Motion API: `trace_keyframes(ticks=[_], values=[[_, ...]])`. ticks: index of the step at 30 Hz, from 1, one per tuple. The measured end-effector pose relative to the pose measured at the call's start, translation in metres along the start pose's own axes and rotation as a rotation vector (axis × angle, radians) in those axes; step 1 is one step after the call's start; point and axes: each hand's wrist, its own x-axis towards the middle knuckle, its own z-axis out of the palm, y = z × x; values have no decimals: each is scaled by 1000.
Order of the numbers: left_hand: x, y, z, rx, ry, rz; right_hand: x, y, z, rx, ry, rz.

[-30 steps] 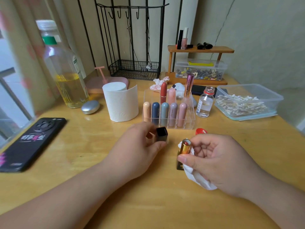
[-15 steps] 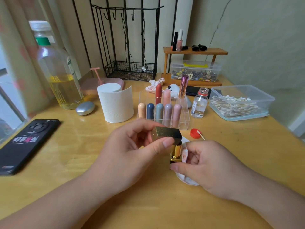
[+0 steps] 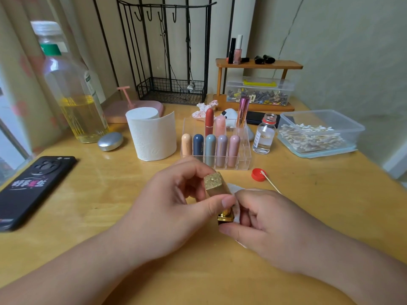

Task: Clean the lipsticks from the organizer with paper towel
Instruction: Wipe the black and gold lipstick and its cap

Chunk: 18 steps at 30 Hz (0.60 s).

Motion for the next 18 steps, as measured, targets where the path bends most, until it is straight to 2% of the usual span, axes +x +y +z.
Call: trace_keyframes(ticks=[7, 18], values=[[1, -6, -3, 227, -184, 15, 1, -1, -4, -15, -91, 133], [3, -10, -1, 280, -187, -3, 3, -1, -7, 36, -116, 167]])
